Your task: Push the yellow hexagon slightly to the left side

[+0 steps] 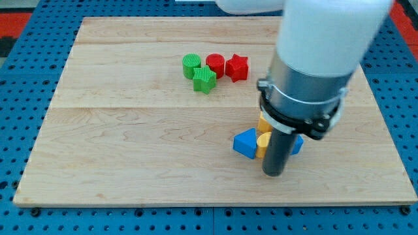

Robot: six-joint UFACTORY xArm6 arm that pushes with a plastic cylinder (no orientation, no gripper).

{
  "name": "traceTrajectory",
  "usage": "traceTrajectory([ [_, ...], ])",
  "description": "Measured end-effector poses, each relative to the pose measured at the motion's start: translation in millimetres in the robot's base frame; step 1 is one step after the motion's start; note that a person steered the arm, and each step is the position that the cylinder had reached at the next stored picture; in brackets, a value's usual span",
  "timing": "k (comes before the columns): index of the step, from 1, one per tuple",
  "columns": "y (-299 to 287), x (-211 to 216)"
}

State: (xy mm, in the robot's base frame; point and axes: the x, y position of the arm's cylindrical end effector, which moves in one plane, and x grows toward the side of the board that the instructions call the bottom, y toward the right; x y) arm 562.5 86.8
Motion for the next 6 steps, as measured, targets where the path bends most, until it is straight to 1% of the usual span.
traceTrajectory([
  [1,-34.1,-0.1],
  [2,-56.1,-0.9],
  [3,-109.7,-7.5],
  [4,-160.2,-27.6],
  [5,-164.6,-44.1],
  [6,-145.9,-87.6],
])
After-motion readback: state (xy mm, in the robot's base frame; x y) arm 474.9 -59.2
